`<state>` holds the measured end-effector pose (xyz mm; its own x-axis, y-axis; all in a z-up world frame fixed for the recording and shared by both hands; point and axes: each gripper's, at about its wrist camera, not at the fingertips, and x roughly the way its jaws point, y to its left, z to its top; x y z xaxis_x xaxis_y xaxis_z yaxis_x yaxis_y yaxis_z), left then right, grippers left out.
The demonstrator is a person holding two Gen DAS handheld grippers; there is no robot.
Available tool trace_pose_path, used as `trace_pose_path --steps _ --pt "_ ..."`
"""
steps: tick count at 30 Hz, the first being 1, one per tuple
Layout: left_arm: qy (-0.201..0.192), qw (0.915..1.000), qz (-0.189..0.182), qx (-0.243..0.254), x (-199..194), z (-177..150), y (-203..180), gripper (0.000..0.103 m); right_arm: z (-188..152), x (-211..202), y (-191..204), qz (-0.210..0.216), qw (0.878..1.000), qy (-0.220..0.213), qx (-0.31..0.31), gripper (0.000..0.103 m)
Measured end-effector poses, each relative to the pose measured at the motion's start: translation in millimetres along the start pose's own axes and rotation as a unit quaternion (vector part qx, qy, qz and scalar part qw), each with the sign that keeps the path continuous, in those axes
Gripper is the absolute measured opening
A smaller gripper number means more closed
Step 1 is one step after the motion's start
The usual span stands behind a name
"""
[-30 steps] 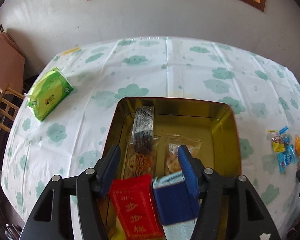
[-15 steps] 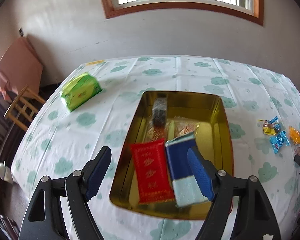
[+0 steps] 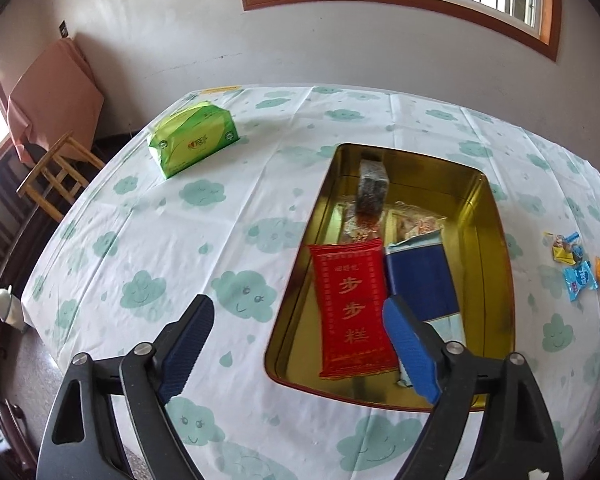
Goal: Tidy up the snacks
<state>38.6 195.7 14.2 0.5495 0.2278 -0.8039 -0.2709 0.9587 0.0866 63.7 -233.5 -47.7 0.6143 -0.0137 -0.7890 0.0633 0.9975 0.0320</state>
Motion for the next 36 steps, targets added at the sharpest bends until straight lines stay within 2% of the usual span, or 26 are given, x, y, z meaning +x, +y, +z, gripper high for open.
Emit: trace_pose_path --steps 4,6,13,18,26,36 --pt "-0.001 1.0 0.005 -0.006 0 -1 7 0.087 12 -22 18 0.018 1.0 -0.02 -0.006 0.047" --pt "-0.002 1.0 0.004 -0.007 0 -1 9 0.087 20 -33 38 0.04 0.999 -0.027 -0.023 0.047" --pt "-0.002 0.9999 0.006 -0.012 -3 0 20 0.087 37 -45 130 0.127 0.987 -0.03 -0.098 0.047" --pt "0.002 0.9996 0.011 -0.024 -3 0 35 0.087 48 -41 193 0.163 0.974 -0.027 -0.152 0.047" --pt "0.008 0.999 0.021 -0.038 0 -4 52 0.087 56 -27 265 0.166 0.96 -0.018 -0.226 0.047" --pt "0.012 0.9988 0.026 -0.039 2 -6 56 0.087 63 -5 302 0.151 0.954 -0.007 -0.26 0.047"
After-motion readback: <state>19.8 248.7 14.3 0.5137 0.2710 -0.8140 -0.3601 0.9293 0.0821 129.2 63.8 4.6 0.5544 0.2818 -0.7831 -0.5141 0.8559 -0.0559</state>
